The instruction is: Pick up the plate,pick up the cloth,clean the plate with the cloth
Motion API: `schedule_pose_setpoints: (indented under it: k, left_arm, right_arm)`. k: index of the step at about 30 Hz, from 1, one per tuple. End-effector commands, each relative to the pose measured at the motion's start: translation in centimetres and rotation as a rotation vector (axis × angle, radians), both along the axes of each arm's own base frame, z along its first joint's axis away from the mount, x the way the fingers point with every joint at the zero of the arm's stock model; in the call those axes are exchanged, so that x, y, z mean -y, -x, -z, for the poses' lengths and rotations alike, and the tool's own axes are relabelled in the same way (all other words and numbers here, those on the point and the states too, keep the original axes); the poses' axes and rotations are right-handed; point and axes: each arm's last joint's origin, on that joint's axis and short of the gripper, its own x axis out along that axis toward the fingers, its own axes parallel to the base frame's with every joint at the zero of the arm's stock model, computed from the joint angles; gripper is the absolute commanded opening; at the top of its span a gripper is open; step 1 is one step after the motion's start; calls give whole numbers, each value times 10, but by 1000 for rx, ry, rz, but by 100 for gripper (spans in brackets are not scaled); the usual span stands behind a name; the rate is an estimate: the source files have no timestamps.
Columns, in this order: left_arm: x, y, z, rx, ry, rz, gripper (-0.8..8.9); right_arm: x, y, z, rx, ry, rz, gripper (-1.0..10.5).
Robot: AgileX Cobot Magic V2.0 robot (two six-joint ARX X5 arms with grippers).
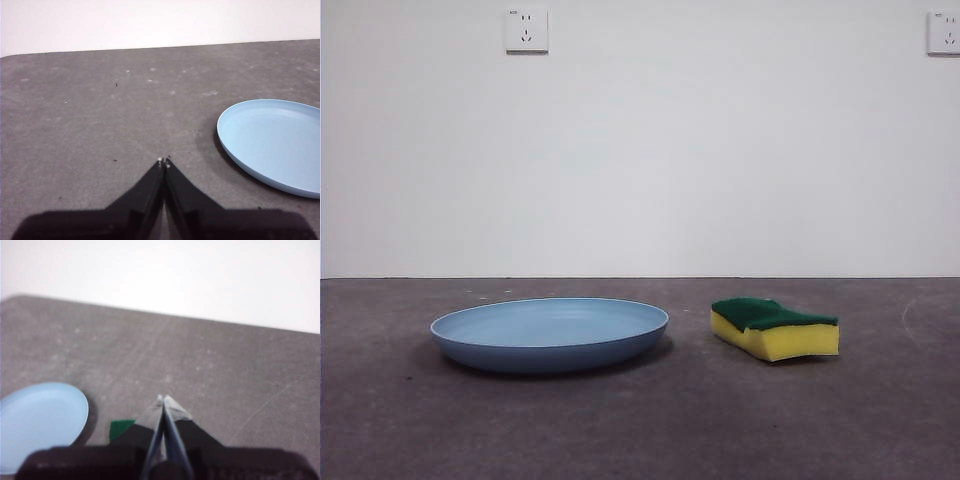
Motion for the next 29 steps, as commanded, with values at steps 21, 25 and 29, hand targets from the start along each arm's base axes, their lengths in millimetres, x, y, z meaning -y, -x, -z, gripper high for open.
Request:
schedule_pose_setpoints:
  k: [21, 25, 29]
  left_arm:
    - [0, 0, 4, -14, 2, -4, -3]
    - [0, 0, 4, -14, 2, -4, -3]
    - [0, 0, 4, -14, 2, -4, -3]
  right_arm:
    - [28, 19, 158, 55, -102, 166, 1]
    - [28, 19, 159, 42, -98, 168, 1]
    - [28, 19, 163, 4, -91, 172, 1]
